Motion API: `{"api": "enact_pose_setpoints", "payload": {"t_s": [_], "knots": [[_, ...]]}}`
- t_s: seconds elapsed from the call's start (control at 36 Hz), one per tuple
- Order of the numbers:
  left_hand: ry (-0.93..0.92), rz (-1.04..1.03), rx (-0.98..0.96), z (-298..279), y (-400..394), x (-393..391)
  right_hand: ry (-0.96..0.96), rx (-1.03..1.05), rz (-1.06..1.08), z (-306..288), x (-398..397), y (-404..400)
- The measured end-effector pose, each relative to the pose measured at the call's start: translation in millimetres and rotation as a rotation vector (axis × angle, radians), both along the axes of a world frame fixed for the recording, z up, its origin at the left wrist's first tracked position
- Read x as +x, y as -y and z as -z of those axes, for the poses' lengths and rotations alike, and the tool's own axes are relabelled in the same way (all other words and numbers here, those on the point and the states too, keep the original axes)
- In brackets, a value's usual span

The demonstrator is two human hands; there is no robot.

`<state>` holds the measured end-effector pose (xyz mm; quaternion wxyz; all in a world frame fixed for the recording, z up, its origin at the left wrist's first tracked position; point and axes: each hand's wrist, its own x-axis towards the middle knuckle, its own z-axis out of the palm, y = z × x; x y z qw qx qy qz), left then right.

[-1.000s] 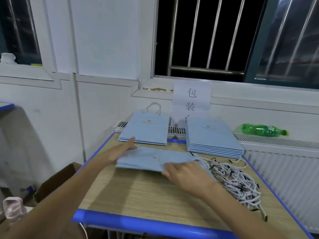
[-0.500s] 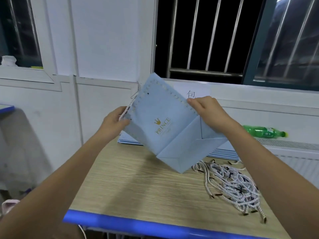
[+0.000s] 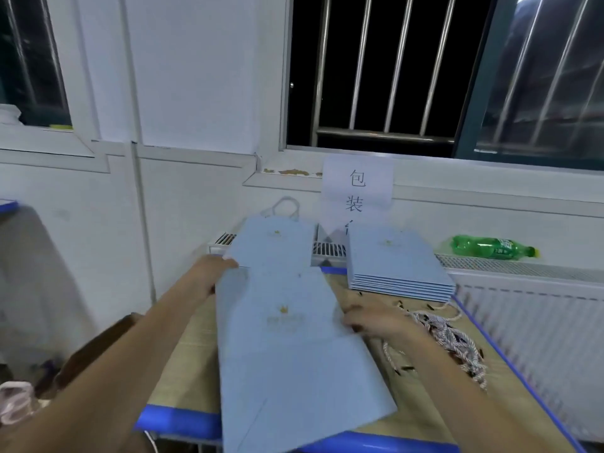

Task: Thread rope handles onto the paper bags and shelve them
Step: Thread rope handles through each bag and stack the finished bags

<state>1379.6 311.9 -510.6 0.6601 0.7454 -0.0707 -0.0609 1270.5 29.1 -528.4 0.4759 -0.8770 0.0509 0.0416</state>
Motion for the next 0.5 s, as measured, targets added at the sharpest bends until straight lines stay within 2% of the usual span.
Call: {"api": "enact_pose_setpoints", "payload": {"t_s": [0.08, 0.14, 0.19, 0.25, 0.39, 0.5], "knots": [[0.23, 0.047, 0.34, 34, 4, 5, 0.056, -0.234, -0.013, 12, 4, 3], [0.336, 0.035, 0.682, 53, 7, 4, 0.073, -0.311, -0.022, 15, 5, 5], [0.434, -0.004, 0.925, 70, 7, 5, 0.075, -0.337, -0.02, 16, 5, 7], [0.498, -0.062, 0.951, 73, 11, -4, 0.111, -0.334, 0.007, 17, 5, 9], [0.72, -0.126, 0.926, 73, 8, -14, 0.33, -0.196, 0.323, 12, 5, 24], [0.728, -0.076, 0.875, 72, 6, -18, 0.325, -0.243, 0.33, 11, 6, 30]]}}
